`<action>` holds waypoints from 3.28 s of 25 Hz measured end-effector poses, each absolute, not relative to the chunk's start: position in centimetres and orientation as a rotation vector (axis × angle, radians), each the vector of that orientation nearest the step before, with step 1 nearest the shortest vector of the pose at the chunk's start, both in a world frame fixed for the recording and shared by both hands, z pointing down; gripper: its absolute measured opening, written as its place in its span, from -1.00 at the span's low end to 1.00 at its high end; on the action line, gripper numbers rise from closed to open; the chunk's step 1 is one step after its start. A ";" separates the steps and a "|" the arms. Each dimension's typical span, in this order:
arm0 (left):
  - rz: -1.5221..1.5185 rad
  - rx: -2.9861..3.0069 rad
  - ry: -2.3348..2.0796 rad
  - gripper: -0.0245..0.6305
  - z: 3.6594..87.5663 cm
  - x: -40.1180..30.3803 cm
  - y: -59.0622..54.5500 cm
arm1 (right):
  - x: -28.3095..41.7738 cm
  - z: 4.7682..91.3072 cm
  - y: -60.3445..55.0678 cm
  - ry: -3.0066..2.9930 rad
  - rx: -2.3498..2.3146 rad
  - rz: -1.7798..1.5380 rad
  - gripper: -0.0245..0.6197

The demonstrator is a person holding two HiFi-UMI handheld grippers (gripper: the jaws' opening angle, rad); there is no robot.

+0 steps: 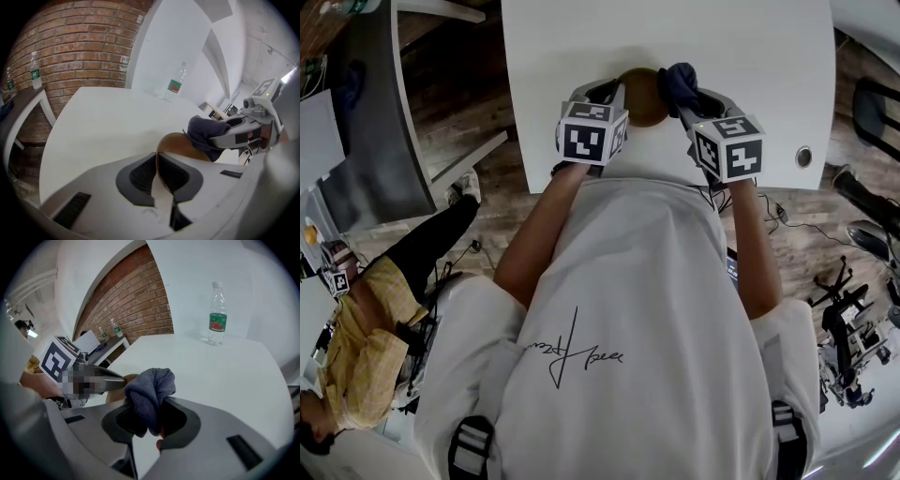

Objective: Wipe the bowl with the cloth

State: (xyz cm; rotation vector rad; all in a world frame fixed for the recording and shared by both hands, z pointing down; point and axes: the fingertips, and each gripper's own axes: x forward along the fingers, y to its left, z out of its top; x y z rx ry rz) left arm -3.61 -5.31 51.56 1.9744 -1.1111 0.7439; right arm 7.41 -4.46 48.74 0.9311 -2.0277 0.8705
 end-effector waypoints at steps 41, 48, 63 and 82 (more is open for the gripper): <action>0.741 1.970 -1.110 -0.89 51.6 -3.2 -5.2 | 5.6 48.6 -6.5 -2.041 0.721 0.715 -0.67; 0.725 1.970 -1.103 -0.89 51.4 -2.7 -5.2 | 5.1 48.3 -6.8 -2.049 0.707 0.698 -0.67; 0.723 1.966 -1.097 -0.89 51.5 -3.3 -5.1 | 2.4 48.4 -7.1 -2.056 0.661 0.636 -0.67; 0.715 1.964 -1.095 -0.89 51.5 -3.1 -5.3 | 0.0 48.4 -7.0 -2.082 0.618 0.550 -0.67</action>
